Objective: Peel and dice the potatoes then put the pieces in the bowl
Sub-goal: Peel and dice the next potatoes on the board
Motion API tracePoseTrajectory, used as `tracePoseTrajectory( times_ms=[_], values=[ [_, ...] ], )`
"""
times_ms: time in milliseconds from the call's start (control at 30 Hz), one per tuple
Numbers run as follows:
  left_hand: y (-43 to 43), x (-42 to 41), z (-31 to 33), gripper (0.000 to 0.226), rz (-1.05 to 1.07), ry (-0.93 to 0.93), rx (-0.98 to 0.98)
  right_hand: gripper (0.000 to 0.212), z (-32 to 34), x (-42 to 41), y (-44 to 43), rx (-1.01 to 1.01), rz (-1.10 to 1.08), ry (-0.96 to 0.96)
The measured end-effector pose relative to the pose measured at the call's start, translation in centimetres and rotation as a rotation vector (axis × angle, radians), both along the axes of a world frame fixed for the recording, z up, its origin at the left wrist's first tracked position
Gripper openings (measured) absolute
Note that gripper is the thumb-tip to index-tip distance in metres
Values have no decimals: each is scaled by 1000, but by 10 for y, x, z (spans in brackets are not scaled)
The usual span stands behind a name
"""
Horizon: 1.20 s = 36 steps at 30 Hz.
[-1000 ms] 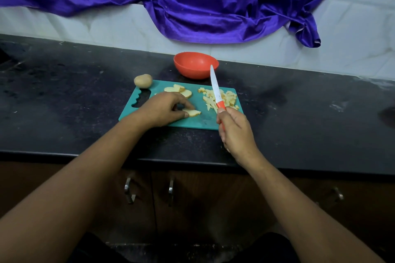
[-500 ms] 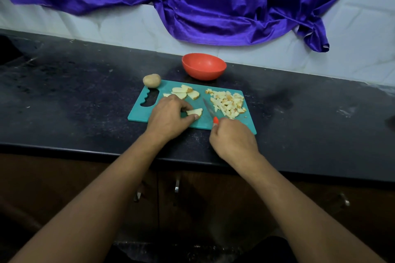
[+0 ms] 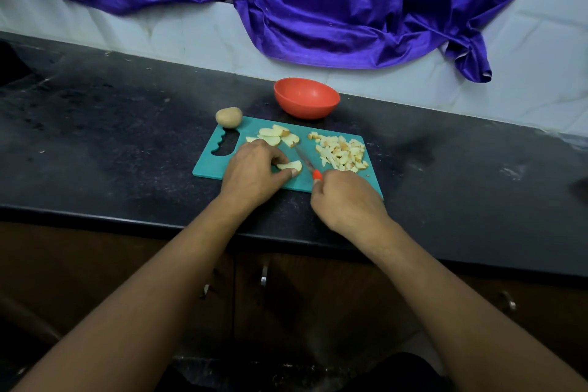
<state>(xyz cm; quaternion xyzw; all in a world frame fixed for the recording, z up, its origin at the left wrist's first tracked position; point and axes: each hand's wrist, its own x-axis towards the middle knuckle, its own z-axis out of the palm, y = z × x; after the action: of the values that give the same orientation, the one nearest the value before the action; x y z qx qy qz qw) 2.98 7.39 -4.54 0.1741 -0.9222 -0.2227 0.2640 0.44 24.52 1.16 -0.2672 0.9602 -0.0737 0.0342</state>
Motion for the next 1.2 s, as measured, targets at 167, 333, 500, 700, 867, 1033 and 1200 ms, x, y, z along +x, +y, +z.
tracePoseTrajectory(
  times_ms=[167, 333, 500, 700, 867, 1033, 1200],
  values=[
    [-1, 0, -1, 31, 2, -2, 9, 32, 3, 12, -11, 56, 10, -20],
    [1, 1, -1, 30, -5, 2, -7, 31, 4, 16, -18, 150, 14, -17],
    [1, 1, 0, 29, -7, -7, -24, 33, -5, 21, -20, 211, 62, 76],
    [0, 1, 0, 28, -1, -8, -41, 31, -9, 15, -3, 137, 27, 37],
    [-1, 3, 1, 31, -18, -9, -7, 36, -4, 4, 3, 26, -54, -62],
    [-2, 5, 3, 34, -24, -11, 27, 32, 2, 8, -5, 35, -16, -51],
    [-3, 5, 3, 27, -7, -5, 33, 33, 0, 13, -13, 78, 39, -28]
  ],
)
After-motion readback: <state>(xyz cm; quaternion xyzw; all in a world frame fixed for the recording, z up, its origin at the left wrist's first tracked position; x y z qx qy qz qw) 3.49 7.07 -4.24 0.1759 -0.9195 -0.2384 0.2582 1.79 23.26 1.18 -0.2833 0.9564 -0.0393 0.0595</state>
